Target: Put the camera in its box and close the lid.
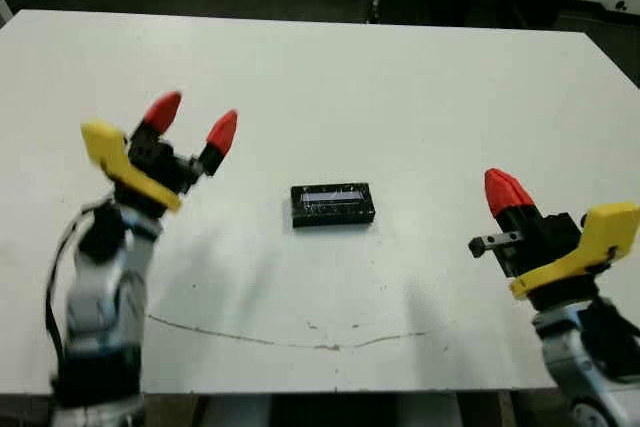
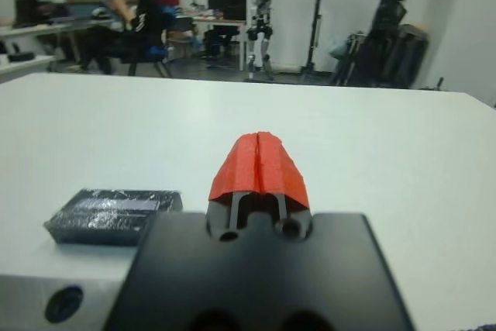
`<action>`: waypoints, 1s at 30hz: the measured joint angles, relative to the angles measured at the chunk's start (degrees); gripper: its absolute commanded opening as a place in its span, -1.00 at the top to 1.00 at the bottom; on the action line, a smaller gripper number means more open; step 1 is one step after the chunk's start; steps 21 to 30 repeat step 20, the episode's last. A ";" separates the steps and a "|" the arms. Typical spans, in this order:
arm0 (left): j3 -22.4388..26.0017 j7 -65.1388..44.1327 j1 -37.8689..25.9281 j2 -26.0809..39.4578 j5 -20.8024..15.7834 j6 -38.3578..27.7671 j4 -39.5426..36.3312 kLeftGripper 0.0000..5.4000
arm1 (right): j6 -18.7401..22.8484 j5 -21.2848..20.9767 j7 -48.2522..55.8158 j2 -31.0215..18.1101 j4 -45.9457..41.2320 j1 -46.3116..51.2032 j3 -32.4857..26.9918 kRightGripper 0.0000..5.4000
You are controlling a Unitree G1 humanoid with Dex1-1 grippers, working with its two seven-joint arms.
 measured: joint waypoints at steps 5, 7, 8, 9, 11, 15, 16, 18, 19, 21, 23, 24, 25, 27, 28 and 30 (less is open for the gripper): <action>-3.91 7.74 7.94 -3.96 6.43 -6.51 -1.90 -0.12 | -0.14 -3.84 -2.28 1.88 1.36 -0.43 2.02 1.00; -5.28 9.83 9.39 -5.07 7.81 -8.31 -1.88 -0.03 | -1.22 -6.12 -3.62 2.92 1.83 -0.44 3.06 1.00; -5.90 10.44 9.72 -5.46 8.13 -8.90 -1.83 0.02 | -1.81 -7.24 -4.30 3.61 2.07 -0.46 3.49 1.00; -6.36 10.82 9.82 -5.61 8.31 -9.37 -1.72 0.09 | -2.46 -8.33 -5.01 4.24 2.31 -0.47 3.99 1.00; -7.25 10.99 9.79 -5.54 8.78 -10.40 -1.13 0.18 | -3.96 -10.20 -6.17 5.67 3.21 -0.54 4.66 1.00; -8.16 11.46 9.78 -5.32 8.84 -11.01 -0.57 0.41 | -5.84 -11.71 -6.64 7.04 5.14 -0.72 5.14 1.00; -8.24 11.54 9.78 -5.18 8.88 -11.06 -0.57 0.46 | -6.24 -12.03 -6.63 7.22 5.48 -0.79 5.17 1.00; -8.37 11.87 9.77 -4.89 9.04 -11.13 -0.57 0.59 | -6.91 -12.37 -6.53 7.39 6.07 -0.82 5.20 1.00; -8.40 12.05 9.77 -4.72 9.11 -11.16 -0.57 0.65 | -7.15 -12.52 -6.41 7.42 6.33 -0.82 5.20 1.00; -8.44 12.17 9.77 -4.59 9.23 -11.21 -0.57 0.69 | -7.25 -12.65 -6.31 7.47 6.48 -0.81 5.21 1.00; -8.44 12.17 9.77 -4.59 9.23 -11.21 -0.57 0.69 | -7.25 -12.65 -6.31 7.47 6.48 -0.81 5.21 1.00; -8.44 12.17 9.77 -4.59 9.23 -11.21 -0.57 0.69 | -7.25 -12.65 -6.31 7.47 6.48 -0.81 5.21 1.00; -8.44 12.17 9.77 -4.59 9.23 -11.21 -0.57 0.69 | -7.25 -12.65 -6.31 7.47 6.48 -0.81 5.21 1.00; -8.44 12.17 9.77 -4.59 9.23 -11.21 -0.57 0.69 | -7.25 -12.65 -6.31 7.47 6.48 -0.81 5.21 1.00; -8.44 12.17 9.77 -4.59 9.23 -11.21 -0.57 0.69 | -7.25 -12.65 -6.31 7.47 6.48 -0.81 5.21 1.00; -8.44 12.17 9.77 -4.59 9.23 -11.21 -0.57 0.69 | -7.25 -12.65 -6.31 7.47 6.48 -0.81 5.21 1.00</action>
